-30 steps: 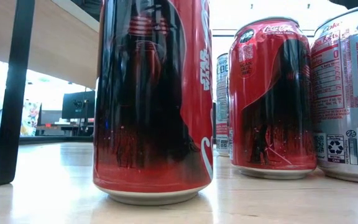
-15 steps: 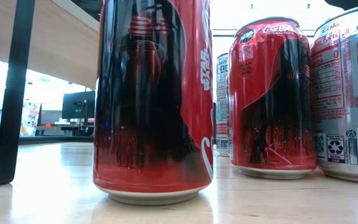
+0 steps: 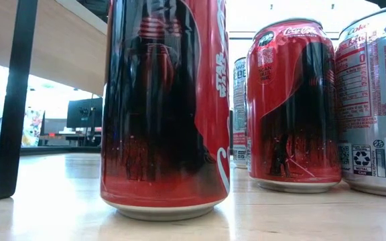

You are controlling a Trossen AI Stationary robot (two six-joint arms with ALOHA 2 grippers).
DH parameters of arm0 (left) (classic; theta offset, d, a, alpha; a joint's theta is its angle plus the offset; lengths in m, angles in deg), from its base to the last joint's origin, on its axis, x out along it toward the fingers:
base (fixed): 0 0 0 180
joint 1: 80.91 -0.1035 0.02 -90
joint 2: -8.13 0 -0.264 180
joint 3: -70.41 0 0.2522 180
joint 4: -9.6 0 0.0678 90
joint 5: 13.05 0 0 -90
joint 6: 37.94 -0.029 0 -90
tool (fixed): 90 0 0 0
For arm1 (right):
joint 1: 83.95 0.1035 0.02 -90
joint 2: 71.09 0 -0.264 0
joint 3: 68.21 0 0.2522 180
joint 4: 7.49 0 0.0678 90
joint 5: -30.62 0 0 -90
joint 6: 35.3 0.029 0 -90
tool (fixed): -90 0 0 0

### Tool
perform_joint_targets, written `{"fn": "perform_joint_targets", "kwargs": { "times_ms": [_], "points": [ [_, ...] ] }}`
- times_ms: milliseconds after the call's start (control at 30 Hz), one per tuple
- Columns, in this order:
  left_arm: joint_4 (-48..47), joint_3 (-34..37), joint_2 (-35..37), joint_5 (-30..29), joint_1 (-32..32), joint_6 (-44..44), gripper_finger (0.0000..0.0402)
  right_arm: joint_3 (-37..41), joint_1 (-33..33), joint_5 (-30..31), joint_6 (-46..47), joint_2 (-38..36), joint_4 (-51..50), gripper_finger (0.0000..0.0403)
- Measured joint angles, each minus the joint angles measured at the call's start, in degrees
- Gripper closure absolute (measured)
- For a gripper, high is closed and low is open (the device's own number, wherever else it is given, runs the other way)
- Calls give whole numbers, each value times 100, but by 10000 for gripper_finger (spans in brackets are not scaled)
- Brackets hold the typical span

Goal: Place canned beverage on shelf
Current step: Put the top orange soda can on the shelf

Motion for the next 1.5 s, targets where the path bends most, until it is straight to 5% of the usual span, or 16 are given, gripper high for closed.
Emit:
{"fn": "perform_joint_targets", "kwargs": {
  "times_ms": [533, 1100, 1500],
  "points": [
    [-121, 0, 0, 1, 0, 279, 159, 451, 174, 525, 784, -141, -967, 10],
    [-481, 0, 2, -472, 0, 361, 159, 1336, 115, 399, 600, -125, 877, 94],
    [-481, 0, 2, -478, 0, 361, 159, 1634, 90, 208, 527, -125, 1789, 109]
  ]
}}
